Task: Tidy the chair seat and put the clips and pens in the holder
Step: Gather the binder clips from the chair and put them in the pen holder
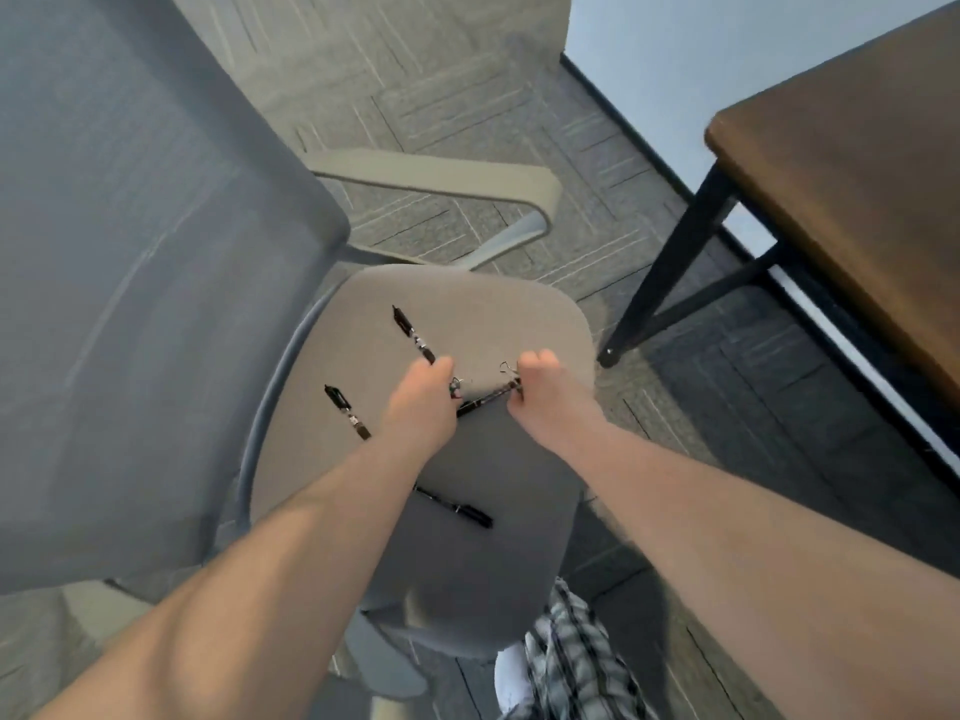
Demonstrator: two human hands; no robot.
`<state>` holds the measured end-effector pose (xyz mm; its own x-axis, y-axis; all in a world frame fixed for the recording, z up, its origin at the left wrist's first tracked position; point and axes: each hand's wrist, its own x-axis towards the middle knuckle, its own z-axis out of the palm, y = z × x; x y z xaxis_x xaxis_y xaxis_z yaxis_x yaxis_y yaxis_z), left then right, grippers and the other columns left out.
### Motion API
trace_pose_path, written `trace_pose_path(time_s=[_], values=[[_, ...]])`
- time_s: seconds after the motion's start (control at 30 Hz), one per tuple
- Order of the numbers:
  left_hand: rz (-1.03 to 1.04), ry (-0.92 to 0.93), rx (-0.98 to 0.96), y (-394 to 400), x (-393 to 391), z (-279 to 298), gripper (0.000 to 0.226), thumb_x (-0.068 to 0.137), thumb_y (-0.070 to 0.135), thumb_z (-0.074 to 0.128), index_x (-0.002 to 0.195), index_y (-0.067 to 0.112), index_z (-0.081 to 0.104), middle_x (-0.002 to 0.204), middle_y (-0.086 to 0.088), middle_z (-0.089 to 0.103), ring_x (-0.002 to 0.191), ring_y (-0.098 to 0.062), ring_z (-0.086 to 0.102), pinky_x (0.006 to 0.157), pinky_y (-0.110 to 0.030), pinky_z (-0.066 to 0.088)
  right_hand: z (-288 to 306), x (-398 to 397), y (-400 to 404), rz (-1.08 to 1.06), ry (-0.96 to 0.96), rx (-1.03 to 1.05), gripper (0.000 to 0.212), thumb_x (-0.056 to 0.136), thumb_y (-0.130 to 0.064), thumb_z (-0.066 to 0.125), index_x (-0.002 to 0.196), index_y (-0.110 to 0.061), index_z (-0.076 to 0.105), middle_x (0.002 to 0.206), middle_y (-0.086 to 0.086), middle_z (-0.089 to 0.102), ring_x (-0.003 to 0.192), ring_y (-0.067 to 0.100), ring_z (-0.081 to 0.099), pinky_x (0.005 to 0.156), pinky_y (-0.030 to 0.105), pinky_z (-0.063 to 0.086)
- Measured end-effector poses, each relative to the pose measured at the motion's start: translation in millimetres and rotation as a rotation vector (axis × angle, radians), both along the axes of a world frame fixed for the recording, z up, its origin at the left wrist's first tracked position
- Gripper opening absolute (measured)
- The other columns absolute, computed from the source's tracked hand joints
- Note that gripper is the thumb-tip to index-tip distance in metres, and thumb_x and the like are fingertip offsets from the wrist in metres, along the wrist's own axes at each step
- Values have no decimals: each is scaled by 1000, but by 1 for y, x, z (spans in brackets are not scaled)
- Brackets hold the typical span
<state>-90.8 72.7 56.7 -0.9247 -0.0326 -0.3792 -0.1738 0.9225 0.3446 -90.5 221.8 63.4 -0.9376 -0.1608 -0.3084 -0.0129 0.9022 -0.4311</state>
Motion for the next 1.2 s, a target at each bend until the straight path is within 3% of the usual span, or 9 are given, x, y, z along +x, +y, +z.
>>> trace_pose_path(time_s=[0.07,0.2,0.37,0.5,0.63,0.83,1.0,1.1,1.2], values=[[-89,-8,-27,26,5,19,16,91,17,54,101,5,49,108,-17,50,99,-36,54,81,-40,43,18,15,27,-86,93,-5,15,82,-6,51,97,-2,52,98,16,53,82,34,62,67,38,54],[-280,39,-9,89,19,56,20,89,18,56,102,5,50,107,-19,50,100,-38,53,81,-42,44,61,55,89,-187,-46,-19,9,93,-12,44,100,-6,44,111,16,47,98,38,56,79,41,43],[-507,103,23,188,34,109,15,90,19,57,96,9,49,98,-13,47,97,-36,53,76,-37,41,112,106,174,-334,62,-7,12,95,-12,46,104,-5,48,107,13,48,94,35,57,70,34,39],[-666,169,77,285,49,153,20,89,19,60,102,6,52,104,-15,52,96,-35,55,77,-37,43,152,139,255,-548,139,-33,18,91,-17,50,104,-5,48,108,16,49,97,39,56,79,43,47],[-779,217,160,385,74,187,22,89,20,62,103,6,52,105,-16,54,95,-35,56,82,-40,47,183,175,343,-749,221,0,21,90,-18,54,107,-7,51,110,14,51,97,34,58,83,43,50],[-837,213,262,504,116,214,22,89,21,62,105,9,53,107,-13,55,95,-30,57,84,-37,47,215,228,456,-1021,319,3,22,92,-19,57,111,-9,53,103,5,51,84,19,58,78,32,55],[-833,209,341,579,129,228,22,89,21,62,104,9,52,110,-14,57,91,-28,55,79,-35,46,225,244,526,-1140,313,28,22,91,-21,57,109,-10,53,106,8,53,82,25,59,77,39,57],[-795,188,385,612,128,231,22,88,22,63,105,10,53,112,-13,57,86,-24,50,74,-30,39,222,242,555,-1174,309,0,22,91,-21,58,108,-9,53,106,9,55,80,20,55,69,29,48],[-773,182,408,636,125,225,24,88,23,64,107,12,54,112,-10,59,87,-20,51,74,-29,42,218,235,573,-1164,283,-41,24,91,-19,58,111,-7,52,103,8,50,82,18,48,65,25,37]])
